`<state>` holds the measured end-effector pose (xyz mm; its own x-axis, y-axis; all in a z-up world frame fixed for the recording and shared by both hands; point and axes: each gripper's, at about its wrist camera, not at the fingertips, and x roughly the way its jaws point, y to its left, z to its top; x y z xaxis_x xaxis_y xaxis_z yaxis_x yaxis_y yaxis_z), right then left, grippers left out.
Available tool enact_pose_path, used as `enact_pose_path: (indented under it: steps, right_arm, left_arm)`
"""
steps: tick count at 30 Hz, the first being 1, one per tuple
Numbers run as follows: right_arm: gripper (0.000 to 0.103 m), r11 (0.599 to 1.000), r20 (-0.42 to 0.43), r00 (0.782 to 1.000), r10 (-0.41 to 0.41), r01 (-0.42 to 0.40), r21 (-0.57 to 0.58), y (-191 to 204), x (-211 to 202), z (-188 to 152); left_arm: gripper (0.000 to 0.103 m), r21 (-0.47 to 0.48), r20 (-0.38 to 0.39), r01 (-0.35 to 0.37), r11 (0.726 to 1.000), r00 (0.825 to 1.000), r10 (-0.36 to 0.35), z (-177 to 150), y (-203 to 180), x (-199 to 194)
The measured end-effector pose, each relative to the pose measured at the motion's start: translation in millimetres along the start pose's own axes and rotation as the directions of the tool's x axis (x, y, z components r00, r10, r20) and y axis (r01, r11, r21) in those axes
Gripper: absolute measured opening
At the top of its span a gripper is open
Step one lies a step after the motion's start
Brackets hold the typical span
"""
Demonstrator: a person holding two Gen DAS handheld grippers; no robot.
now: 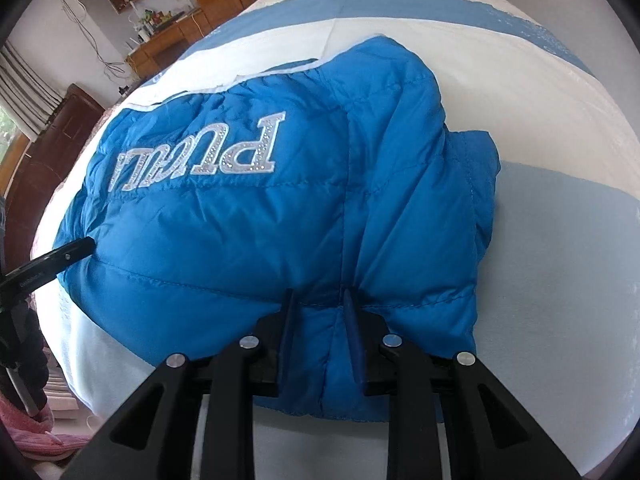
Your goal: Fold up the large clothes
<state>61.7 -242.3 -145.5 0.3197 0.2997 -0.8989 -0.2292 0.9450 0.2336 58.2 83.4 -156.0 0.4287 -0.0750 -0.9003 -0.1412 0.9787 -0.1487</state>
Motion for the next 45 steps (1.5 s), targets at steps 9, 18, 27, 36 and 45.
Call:
enact_pose_path:
  steps: [9,18,27,36,45]
  right_arm:
    - [0.024,1.0,-0.013,1.0,0.003,-0.002,0.011,1,10,0]
    - [0.024,1.0,-0.015,1.0,0.001,-0.001,0.008,1,12,1]
    - [0.024,1.0,-0.039,0.999,0.005,-0.005,0.005,1,12,6]
    - [0.023,1.0,-0.063,0.998,-0.006,0.005,-0.017,3,14,11]
    - [0.023,1.0,-0.067,0.998,-0.014,0.013,-0.024,7,16,12]
  left_arm:
    - [0.053,0.0,0.002,-0.005,1.0,1.0,0.005,-4,2,4]
    - [0.055,-0.027,-0.013,-0.03,0.999,0.999,0.03,-3,-3,-12]
    - [0.067,-0.052,0.022,-0.127,0.991,0.992,0.128,-14,12,-52]
    - [0.068,-0.146,0.002,-0.108,0.983,0.994,0.11,-30,36,-58]
    - [0.071,-0.255,-0.023,-0.004,0.967,1.0,-0.002,-35,54,-38]
